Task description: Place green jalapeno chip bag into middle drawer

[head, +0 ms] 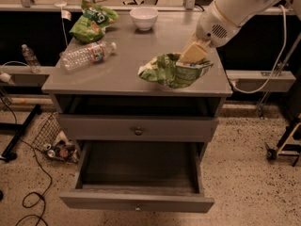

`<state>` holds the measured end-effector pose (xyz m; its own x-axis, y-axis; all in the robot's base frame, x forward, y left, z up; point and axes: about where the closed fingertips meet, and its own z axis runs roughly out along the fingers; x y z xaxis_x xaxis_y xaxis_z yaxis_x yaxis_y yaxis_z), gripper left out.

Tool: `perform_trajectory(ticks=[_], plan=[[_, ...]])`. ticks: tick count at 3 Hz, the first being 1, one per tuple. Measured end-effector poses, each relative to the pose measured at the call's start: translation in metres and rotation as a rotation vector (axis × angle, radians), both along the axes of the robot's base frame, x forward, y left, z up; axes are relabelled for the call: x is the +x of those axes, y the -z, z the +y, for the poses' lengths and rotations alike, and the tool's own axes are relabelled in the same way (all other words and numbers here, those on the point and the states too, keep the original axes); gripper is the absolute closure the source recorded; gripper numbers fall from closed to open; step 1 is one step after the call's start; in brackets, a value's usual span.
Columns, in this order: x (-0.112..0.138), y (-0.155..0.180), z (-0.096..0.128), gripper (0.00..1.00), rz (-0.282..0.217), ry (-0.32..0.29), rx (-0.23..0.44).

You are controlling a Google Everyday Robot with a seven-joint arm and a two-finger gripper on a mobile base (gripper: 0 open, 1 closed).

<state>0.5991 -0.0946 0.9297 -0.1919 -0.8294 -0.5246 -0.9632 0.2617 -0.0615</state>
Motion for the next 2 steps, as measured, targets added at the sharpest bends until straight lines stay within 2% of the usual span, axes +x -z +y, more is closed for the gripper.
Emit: perform_trajectory(ticks=[1, 2], plan=[[-0.0017, 0.0018, 0.0031, 1.00, 0.000, -0.026, -0.002], [-0.0017, 0.0018, 0.0031, 1.00, 0.000, -0.026, -0.002]])
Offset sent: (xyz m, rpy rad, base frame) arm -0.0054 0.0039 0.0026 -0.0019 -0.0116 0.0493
